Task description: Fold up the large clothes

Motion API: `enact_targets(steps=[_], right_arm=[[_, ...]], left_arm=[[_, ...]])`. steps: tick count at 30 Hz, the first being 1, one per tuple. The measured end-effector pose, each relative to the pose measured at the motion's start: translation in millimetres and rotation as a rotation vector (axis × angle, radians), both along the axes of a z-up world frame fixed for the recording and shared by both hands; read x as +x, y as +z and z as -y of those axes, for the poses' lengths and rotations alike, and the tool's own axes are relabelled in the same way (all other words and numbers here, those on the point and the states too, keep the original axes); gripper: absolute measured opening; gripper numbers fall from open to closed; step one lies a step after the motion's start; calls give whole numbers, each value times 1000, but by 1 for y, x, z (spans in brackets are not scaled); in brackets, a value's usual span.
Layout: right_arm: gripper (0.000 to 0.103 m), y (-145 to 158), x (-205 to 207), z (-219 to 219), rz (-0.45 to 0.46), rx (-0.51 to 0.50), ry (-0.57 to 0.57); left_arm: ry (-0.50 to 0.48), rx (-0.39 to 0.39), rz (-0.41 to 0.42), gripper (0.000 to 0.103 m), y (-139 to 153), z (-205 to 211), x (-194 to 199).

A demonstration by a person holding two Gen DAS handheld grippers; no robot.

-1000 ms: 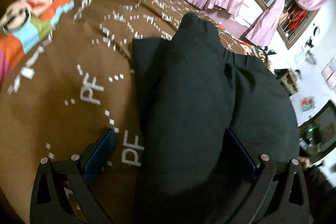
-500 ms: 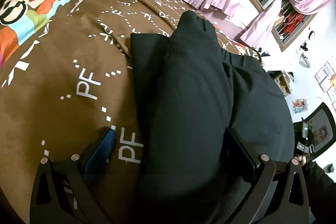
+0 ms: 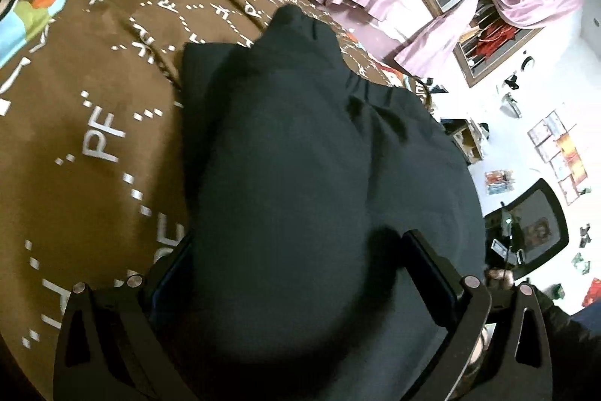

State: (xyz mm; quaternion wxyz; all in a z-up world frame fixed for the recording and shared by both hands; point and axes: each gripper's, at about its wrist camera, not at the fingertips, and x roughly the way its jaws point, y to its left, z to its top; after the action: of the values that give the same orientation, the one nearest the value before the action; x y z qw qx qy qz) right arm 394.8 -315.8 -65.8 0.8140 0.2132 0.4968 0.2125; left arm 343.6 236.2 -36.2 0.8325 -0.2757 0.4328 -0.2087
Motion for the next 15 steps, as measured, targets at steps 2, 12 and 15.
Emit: enact_targets(steps=[2,12,15], right_arm=[[103,1,-7,2,-15,-8,-21],[87,16,-27,-7,-7,-71,-87],[64,24,-34,-8,13,-99,-107]], left_arm=[[35,11,-25,100,2,0,2],[151,27,-93,76,15,2,-1],[171,30,-96,62,19,0,-4]])
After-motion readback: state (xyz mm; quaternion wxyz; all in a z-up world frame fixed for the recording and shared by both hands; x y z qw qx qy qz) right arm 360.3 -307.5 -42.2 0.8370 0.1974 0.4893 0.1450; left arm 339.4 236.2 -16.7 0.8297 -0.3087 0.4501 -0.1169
